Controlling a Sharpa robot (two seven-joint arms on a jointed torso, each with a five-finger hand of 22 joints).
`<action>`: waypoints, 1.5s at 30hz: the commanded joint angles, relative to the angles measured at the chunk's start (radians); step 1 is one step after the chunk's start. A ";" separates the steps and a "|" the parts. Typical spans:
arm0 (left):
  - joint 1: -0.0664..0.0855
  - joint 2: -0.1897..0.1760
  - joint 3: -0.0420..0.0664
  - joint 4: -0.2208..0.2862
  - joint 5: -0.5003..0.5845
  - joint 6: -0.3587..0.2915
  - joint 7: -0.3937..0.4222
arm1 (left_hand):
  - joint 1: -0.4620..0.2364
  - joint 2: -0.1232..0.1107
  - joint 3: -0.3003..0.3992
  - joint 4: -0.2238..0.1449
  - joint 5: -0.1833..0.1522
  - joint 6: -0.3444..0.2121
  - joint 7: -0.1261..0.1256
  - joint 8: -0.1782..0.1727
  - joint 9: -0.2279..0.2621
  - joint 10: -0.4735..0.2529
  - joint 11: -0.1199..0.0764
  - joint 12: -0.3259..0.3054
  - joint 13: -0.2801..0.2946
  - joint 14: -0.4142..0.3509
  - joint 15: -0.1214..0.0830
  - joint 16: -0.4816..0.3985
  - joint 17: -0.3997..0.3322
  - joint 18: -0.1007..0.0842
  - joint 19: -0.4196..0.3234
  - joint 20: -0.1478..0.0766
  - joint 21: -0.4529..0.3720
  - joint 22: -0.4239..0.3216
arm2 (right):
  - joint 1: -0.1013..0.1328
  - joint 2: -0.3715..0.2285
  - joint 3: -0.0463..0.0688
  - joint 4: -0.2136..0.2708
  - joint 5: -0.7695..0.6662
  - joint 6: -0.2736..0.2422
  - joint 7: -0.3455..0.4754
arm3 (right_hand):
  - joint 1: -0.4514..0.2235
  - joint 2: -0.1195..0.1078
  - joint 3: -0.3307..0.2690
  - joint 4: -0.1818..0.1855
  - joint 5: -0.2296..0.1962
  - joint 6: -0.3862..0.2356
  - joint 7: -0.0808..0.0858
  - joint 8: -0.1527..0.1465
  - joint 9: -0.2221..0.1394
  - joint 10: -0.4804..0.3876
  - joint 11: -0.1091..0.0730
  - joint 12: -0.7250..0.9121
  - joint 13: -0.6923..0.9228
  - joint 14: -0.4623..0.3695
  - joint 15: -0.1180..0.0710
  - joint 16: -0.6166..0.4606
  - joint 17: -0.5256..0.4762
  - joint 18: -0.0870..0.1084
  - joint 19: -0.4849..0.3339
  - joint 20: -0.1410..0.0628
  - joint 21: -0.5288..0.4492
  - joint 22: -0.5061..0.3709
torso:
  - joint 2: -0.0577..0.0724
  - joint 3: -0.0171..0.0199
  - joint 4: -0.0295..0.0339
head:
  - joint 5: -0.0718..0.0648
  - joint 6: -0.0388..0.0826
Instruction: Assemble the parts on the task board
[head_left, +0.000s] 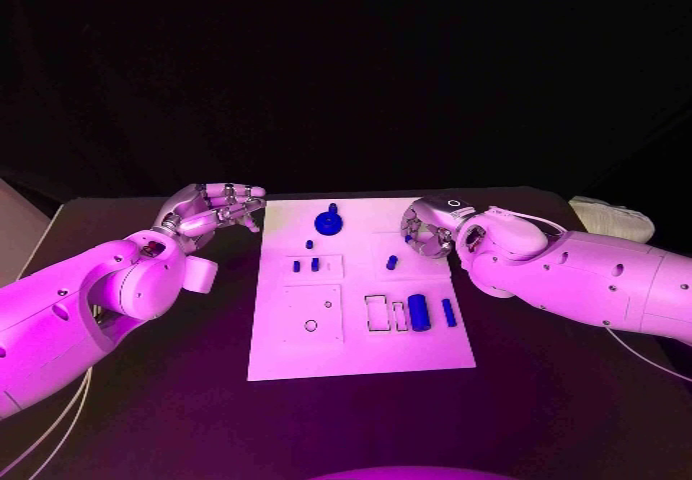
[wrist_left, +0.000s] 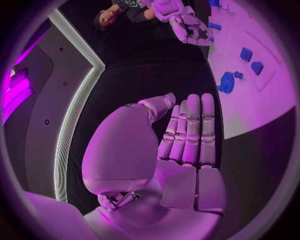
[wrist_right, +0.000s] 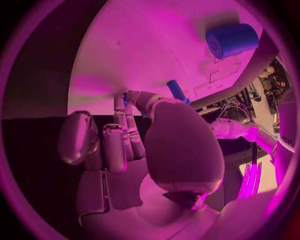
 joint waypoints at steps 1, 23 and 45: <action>-0.001 0.002 0.001 0.004 -0.004 0.019 -0.002 | 0.000 0.009 -0.007 -0.001 0.003 0.000 0.005 -0.006 -0.001 -0.007 -0.001 0.005 -0.001 0.006 0.001 -0.003 0.000 0.015 0.008 0.000 -0.004 -0.001 | -0.004 0.004 -0.002 0.002 0.002 0.028 0.016 | -0.005 0.002 0.001 -0.002 -0.008 0.005 0.000 0.003 0.003 0.006 0.001 -0.010 -0.004 0.061 -0.007 -0.004 0.044 0.020 0.007 -0.005 -0.005 -0.002 | 0.001 0.0003 -0.0014 | 0.001 0.000; -0.001 0.000 0.001 0.006 -0.013 0.014 -0.007 | 0.003 0.008 -0.008 -0.002 0.003 -0.003 0.006 -0.008 -0.002 -0.010 0.000 0.005 -0.002 0.007 0.001 -0.004 0.000 0.015 0.011 -0.001 -0.005 -0.002 | -0.025 0.015 -0.004 0.015 -0.062 0.001 -0.039 | -0.023 -0.007 0.025 -0.019 0.000 -0.004 0.014 -0.013 0.000 -0.031 0.020 -0.077 -0.048 0.053 0.008 -0.023 0.015 0.028 -0.009 0.005 -0.057 -0.041 | 0.000 0.0014 -0.0010 | -0.002 -0.001; -0.001 -0.003 0.001 0.007 -0.019 0.007 -0.014 | 0.004 0.009 -0.009 -0.002 0.003 -0.004 0.007 -0.008 -0.002 -0.011 0.000 0.005 -0.003 0.008 0.001 -0.004 -0.001 0.015 0.012 -0.001 -0.006 -0.003 | -0.046 0.009 -0.004 0.044 -0.135 -0.037 -0.105 | 0.012 0.047 0.101 -0.102 -0.129 0.058 -0.006 0.006 0.010 0.074 -0.004 -0.086 -0.107 0.056 -0.013 -0.023 0.019 0.024 0.003 -0.013 -0.044 -0.022 | 0.000 0.0014 -0.0008 | -0.006 -0.003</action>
